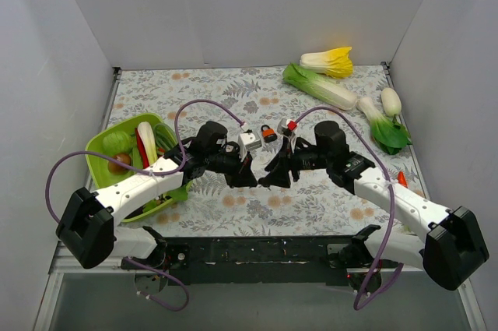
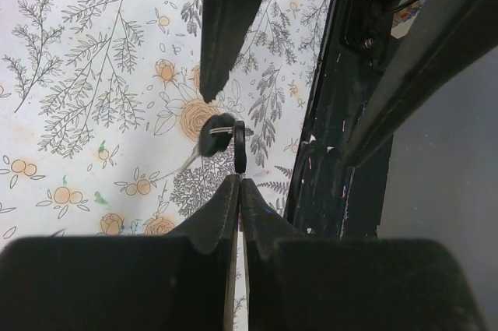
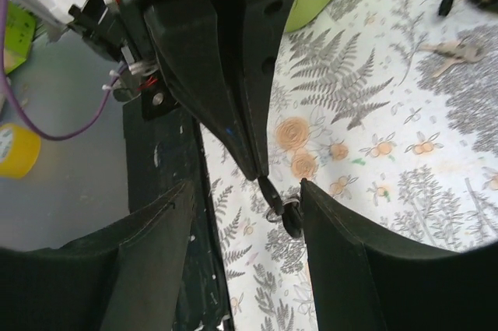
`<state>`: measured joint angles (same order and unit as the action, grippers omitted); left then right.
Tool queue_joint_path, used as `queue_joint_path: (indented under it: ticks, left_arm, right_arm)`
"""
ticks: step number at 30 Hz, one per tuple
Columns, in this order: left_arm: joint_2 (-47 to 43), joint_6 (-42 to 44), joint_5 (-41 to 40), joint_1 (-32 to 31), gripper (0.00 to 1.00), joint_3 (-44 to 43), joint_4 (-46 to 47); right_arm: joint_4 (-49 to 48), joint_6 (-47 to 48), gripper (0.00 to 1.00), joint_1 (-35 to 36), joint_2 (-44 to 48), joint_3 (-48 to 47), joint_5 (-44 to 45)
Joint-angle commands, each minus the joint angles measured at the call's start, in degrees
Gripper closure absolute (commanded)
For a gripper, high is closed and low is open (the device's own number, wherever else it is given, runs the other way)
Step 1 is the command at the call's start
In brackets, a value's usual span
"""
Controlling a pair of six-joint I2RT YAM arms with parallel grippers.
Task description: Unlock with the key
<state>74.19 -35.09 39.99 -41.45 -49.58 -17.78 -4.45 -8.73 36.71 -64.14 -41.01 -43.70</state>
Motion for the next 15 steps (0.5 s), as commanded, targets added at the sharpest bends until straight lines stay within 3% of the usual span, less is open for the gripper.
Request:
queue_joint_path:
  ticks: [1, 15]
  left_arm:
    - [-1.25, 0.99, 2.99, -0.3, 1.0, -2.45, -0.24]
    - [-0.81, 1.16, 5.36, -0.3, 1.0, -2.71, -0.85]
  right_arm:
    - [-0.65, 2.23, 0.37, -0.23, -0.9, 2.07, -5.87]
    - [-4.43, 2.32, 0.5, -0.23, -4.68, 3.75, -8.07]
